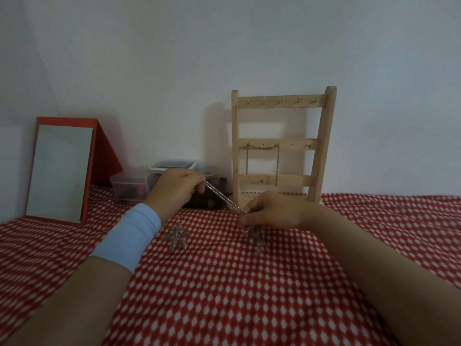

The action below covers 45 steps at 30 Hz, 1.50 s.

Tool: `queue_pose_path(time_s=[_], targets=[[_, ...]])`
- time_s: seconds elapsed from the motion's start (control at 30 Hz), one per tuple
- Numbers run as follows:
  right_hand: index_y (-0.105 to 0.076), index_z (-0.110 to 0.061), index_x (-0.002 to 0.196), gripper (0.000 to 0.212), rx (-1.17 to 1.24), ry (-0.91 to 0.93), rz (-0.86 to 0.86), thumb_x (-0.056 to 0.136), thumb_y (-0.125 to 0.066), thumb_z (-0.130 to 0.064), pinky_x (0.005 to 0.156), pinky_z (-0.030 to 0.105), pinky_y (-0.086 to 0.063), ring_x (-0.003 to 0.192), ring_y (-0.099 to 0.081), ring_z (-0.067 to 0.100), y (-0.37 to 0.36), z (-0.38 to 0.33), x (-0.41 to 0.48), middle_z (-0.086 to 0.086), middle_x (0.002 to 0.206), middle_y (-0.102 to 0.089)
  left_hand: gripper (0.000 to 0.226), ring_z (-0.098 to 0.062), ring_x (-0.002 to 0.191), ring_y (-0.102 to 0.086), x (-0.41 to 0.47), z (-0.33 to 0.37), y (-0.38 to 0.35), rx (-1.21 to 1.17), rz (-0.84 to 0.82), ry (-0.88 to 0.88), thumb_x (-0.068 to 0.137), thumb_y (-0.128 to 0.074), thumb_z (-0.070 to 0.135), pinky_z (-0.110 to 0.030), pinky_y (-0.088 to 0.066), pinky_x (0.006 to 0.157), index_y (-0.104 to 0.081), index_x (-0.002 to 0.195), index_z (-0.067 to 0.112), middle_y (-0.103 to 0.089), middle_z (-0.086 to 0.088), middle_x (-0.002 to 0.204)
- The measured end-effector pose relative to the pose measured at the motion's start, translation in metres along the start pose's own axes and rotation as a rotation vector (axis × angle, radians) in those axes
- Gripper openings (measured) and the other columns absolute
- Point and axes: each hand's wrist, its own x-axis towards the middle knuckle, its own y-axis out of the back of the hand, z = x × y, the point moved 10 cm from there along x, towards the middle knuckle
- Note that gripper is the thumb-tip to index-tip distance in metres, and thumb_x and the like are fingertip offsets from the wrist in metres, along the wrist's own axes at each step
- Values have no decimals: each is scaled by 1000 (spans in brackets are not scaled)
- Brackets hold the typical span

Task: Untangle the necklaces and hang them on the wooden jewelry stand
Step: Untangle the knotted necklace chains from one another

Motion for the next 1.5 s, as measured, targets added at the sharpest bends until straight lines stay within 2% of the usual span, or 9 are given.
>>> queue_pose_path(time_s=[0.3,0.43,0.57,0.77,0.93,1.03,1.17,1.3,1.5], targets=[[-70,-28,125,27,22,-53,-120,104,-55,-30,101,27,-49,107,-69,6,-2,20,-4,-12,115,-75,42,-21,68,-61,7,-45,4,776,-67,80,94,-47,32,-29,-45,61,-62,63,9,-63,-6,69],[-67,-26,129,29,-19,10,-53,101,-61,-24,96,30,-56,100,-72,19,3,14,0,-1,110,-76,25,-20,97,-62,1,-59,-17,1045,-244,93,93,-51,26,-31,-51,85,-72,102,16,-67,-6,106],[-75,-19,116,22,73,92,30,95,-70,-19,78,22,-59,83,-73,22,9,2,1,5,97,-79,33,-15,108,-61,-12,-24,-68,519,-305,-138,93,-50,11,-33,-47,101,-67,117,24,-65,1,118],[-77,-24,87,15,67,98,202,94,-69,-33,61,7,-49,67,-68,-2,25,-2,-3,-11,75,-76,22,-8,57,-52,-24,-29,-88,144,-355,98,99,-46,16,-24,-39,54,-68,98,13,-60,2,69],[-70,-15,78,45,-33,-5,142,98,-54,-53,67,18,-48,63,-63,0,18,6,-2,-10,65,-68,24,-11,90,-64,-17,-22,-80,270,-330,-22,95,-57,32,-24,-49,84,-75,93,15,-71,2,94],[-54,-19,65,54,39,-45,115,102,-42,-57,62,23,-40,47,-45,2,15,14,0,-12,53,-49,24,-5,78,-62,-14,-25,-76,231,-325,-18,97,-54,31,-24,-47,76,-72,84,21,-68,11,82],[-59,-21,74,47,29,-83,191,104,-42,-53,69,26,-44,62,-53,6,18,16,0,-10,66,-57,31,-7,69,-58,-17,-43,-78,263,-359,65,99,-49,31,-25,-46,70,-69,80,17,-63,7,73],[-56,-24,128,35,-42,-102,234,99,-58,-44,93,31,-51,103,-61,11,11,18,4,-8,114,-63,31,-16,89,-61,-15,-54,-74,579,-230,-1,99,-49,33,-28,-47,79,-71,90,13,-67,-1,92],[-77,-24,106,19,-246,-84,207,95,-67,-37,88,22,-50,94,-64,2,0,17,9,-10,103,-73,25,-19,114,-49,-14,-46,-66,794,-72,-145,95,-50,17,-35,-44,99,-67,111,24,-58,0,120]])
